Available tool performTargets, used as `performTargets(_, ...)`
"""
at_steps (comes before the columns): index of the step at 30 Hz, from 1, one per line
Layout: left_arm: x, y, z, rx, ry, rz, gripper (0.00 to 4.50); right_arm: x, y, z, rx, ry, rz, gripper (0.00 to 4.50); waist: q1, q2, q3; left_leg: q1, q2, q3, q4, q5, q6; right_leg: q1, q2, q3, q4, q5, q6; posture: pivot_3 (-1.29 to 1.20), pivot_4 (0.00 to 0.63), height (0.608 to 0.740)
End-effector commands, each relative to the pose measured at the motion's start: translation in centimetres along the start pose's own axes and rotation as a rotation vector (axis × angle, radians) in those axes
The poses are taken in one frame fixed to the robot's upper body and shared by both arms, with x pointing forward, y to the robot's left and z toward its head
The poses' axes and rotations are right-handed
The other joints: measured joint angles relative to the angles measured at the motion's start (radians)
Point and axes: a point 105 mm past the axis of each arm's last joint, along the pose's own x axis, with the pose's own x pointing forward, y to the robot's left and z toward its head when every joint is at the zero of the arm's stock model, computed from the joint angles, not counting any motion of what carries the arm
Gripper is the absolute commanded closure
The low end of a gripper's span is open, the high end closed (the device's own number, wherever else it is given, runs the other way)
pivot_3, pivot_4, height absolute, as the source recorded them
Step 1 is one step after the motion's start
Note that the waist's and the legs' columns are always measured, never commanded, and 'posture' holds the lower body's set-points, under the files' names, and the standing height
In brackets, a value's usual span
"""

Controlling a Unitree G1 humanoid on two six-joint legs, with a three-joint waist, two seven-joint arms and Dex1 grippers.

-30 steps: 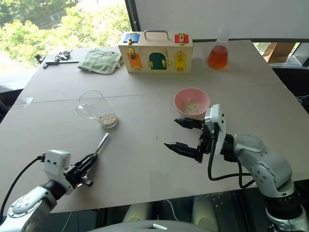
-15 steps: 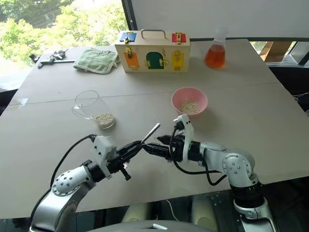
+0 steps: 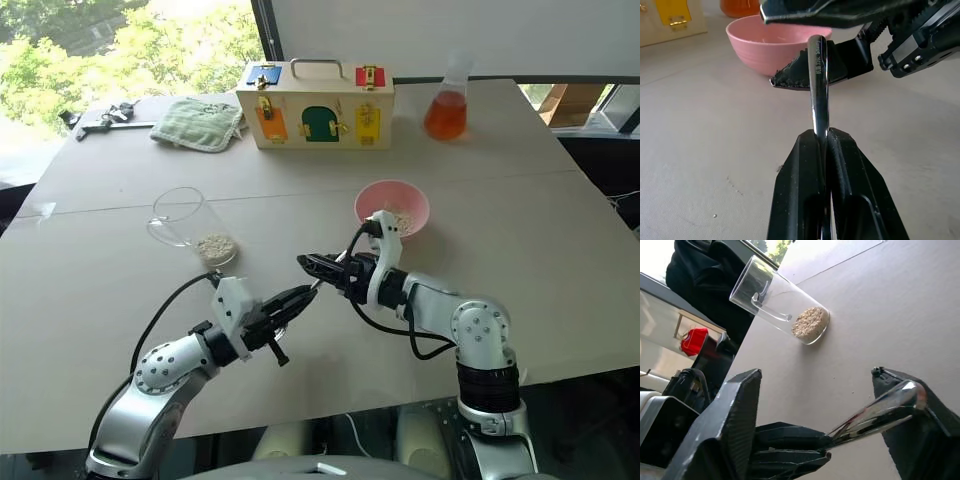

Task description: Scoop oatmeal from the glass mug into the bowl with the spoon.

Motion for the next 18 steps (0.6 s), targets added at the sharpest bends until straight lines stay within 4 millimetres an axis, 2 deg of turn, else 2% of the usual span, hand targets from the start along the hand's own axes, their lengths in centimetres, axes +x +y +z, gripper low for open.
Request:
performTargets(1,0.3,-0.2,0.4,0.015,-0.026,-0.001,4.50,0.1,1.0,0.7,-0.023,-0.028,0.034,2.38,0.000,0.000,0.000,0.000,0.000,0.000,0.000,0.000,0.000,0.000,0.000,0.000,0.000,0.000,0.000,0.00,0.150,0.740)
performTargets(3,0.3,-0.2,0.4,0.014,-0.029,0.001,4.50,0.1,0.9,0.7,-0.022,-0.023,0.029,3.24,-0.001,0.000,0.000,0.000,0.000,0.000,0.000,0.000,0.000,0.000,0.000,0.000,0.000,0.000,0.000,0.00,0.150,0.740)
performTargets(4,0.4,-0.1,0.4,0.016,-0.031,0.004,4.50,0.1,0.8,0.7,-0.020,-0.019,0.027,3.89,-0.001,0.000,0.000,0.000,0.000,0.000,0.000,0.000,0.000,0.000,0.000,0.000,0.000,0.000,0.000,0.00,0.150,0.740)
performTargets(6,0.4,0.0,0.4,0.019,-0.033,0.011,4.50,0.1,0.7,0.6,-0.019,-0.016,0.026,4.47,-0.001,0.000,0.000,0.000,0.000,0.000,0.000,0.000,0.000,0.000,0.000,0.000,0.000,0.000,0.000,0.00,0.150,0.740)
performTargets(11,0.3,0.4,0.3,0.021,-0.033,0.045,4.50,0.1,0.5,0.7,-0.016,-0.011,0.021,4.47,-0.001,0.001,0.000,0.000,0.000,0.000,0.000,0.000,0.000,0.000,0.000,0.000,0.000,0.000,0.000,0.00,0.150,0.740)
performTargets(12,0.2,0.4,0.1,0.013,-0.027,0.048,3.89,0.0,0.5,0.7,-0.017,-0.011,0.020,4.50,-0.001,0.001,0.000,0.000,0.000,0.000,0.000,0.000,0.000,0.000,0.000,0.000,0.000,0.000,0.000,0.00,0.150,0.740)
performTargets(13,0.2,0.5,0.0,0.013,-0.024,0.052,3.70,-0.1,0.4,0.9,-0.017,-0.012,0.019,4.50,-0.001,0.001,0.000,0.000,0.000,0.000,0.000,0.000,0.000,0.000,0.000,0.000,0.000,0.000,0.000,0.00,0.150,0.740)
performTargets(14,0.0,0.8,0.1,0.024,-0.027,0.077,3.00,-0.2,0.3,1.2,-0.020,-0.018,0.016,4.50,-0.001,0.001,0.000,0.000,0.000,-0.001,0.000,0.000,0.000,0.000,0.000,0.000,0.000,0.000,0.000,0.00,0.150,0.740)
performTargets(15,-0.3,1.2,0.3,0.038,-0.034,0.109,2.66,-0.5,0.2,1.6,-0.024,-0.028,0.014,4.50,-0.002,0.001,0.001,0.000,0.000,-0.001,0.000,0.000,0.000,0.000,0.000,0.000,0.000,0.000,0.000,0.00,0.150,0.740)
performTargets(16,-0.7,1.8,0.7,0.054,-0.044,0.154,2.05,-0.7,0.1,2.2,-0.028,-0.041,0.010,4.50,-0.002,0.001,0.001,0.000,0.000,-0.001,0.000,0.000,0.000,0.000,0.000,0.000,0.000,0.000,0.000,0.00,0.150,0.740)
performTargets(17,-1.4,2.5,1.0,0.066,-0.051,0.213,1.79,-1.1,-0.1,2.9,-0.033,-0.056,0.003,4.50,-0.001,0.001,0.001,0.000,0.000,0.000,0.000,0.000,0.000,0.000,0.000,0.000,0.000,0.000,0.000,0.00,0.150,0.740)
performTargets(18,-2.2,3.5,1.5,0.086,-0.061,0.288,1.25,-1.6,-0.3,3.6,-0.042,-0.073,-0.007,4.50,-0.001,0.001,0.001,-0.001,0.000,-0.001,0.000,0.000,0.000,0.000,0.000,0.000,0.000,0.000,0.000,0.00,0.150,0.740)
